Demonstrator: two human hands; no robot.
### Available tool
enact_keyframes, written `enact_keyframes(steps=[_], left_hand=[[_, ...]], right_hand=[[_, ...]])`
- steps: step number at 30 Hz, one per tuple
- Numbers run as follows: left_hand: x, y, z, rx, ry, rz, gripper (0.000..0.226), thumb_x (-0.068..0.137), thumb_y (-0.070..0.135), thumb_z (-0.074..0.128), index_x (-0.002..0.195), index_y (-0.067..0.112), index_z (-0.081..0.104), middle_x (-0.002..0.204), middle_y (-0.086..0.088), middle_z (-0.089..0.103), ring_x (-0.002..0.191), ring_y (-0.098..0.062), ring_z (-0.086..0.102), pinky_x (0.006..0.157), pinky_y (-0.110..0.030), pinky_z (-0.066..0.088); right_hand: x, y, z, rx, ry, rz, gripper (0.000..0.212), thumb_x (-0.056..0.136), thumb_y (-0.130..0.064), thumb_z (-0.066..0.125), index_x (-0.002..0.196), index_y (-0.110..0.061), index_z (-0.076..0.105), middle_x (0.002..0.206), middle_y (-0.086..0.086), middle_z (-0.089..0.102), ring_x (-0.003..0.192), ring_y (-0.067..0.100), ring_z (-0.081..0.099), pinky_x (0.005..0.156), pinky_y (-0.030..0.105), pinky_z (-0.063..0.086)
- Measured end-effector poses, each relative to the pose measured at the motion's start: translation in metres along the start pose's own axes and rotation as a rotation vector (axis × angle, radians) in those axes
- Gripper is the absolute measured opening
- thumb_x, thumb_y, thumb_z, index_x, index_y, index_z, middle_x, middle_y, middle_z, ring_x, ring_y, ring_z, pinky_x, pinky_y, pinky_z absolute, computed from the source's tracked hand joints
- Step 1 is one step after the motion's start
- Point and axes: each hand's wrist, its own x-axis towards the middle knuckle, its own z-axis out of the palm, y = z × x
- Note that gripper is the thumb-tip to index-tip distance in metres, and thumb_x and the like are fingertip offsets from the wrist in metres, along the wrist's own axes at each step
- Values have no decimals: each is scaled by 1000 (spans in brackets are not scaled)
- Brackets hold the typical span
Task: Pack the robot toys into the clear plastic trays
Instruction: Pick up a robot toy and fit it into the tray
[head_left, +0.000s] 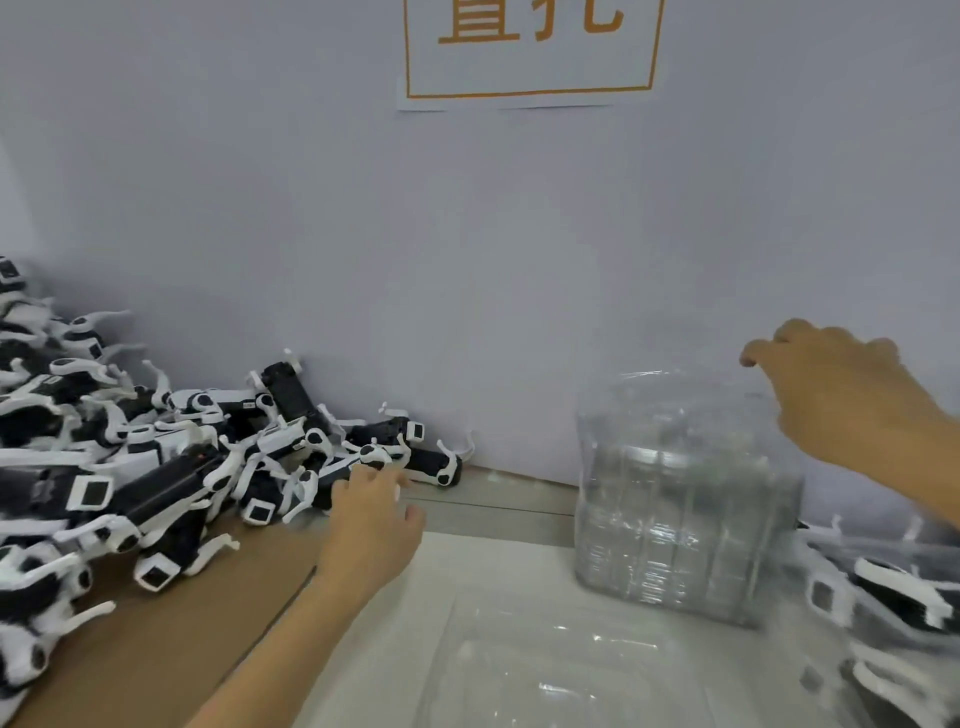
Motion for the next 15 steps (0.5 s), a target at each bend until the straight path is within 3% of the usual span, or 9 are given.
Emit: enact_keyframes(steps=[3,5,7,10,13,15], left_hand=[[29,-18,3,200,7,14,56,93,27,57,144,18,35,145,-11,35,126,-34,37,104,-40,37],[51,-30,4,245,-89,12,69,94,30,56,153,22,22,155,-13,22,137,-40,28,109,-45,34],[69,-43,5,331,-234,30,72,93,34,57,154,29,19,156,-13,22,138,-43,29,111,-50,34],[87,-53,-1,370,-342,26,60,87,39,64,139,34,34,136,-4,44,123,-35,49,100,-51,41],[95,-54,-1,265,-223,73,28,91,19,59,115,27,49,112,-2,57,98,-27,57,80,-42,49],[95,-54,-1,188,-116,91,23,90,8,55,110,19,51,102,-5,61,88,-27,56,72,-41,50]], right_hand=[[2,-10,-12,-12,143,-94,57,90,-8,51,137,-39,41,129,-5,46,108,19,53,82,32,42],[5,-14,-16,85,75,-114,58,90,-4,51,130,-46,48,128,-10,49,108,17,55,74,28,39],[9,-13,-15,123,-46,-124,54,90,-3,48,118,-49,55,125,-10,52,106,17,56,74,27,42],[17,-2,-2,163,-191,-127,55,91,1,43,111,-48,58,123,-7,50,100,16,57,78,27,49],[22,16,11,249,-268,-99,64,90,2,42,119,-53,55,107,-12,42,76,3,48,58,20,37],[22,25,17,281,-247,-92,74,86,5,44,125,-57,50,127,-9,47,90,7,56,64,22,41]])
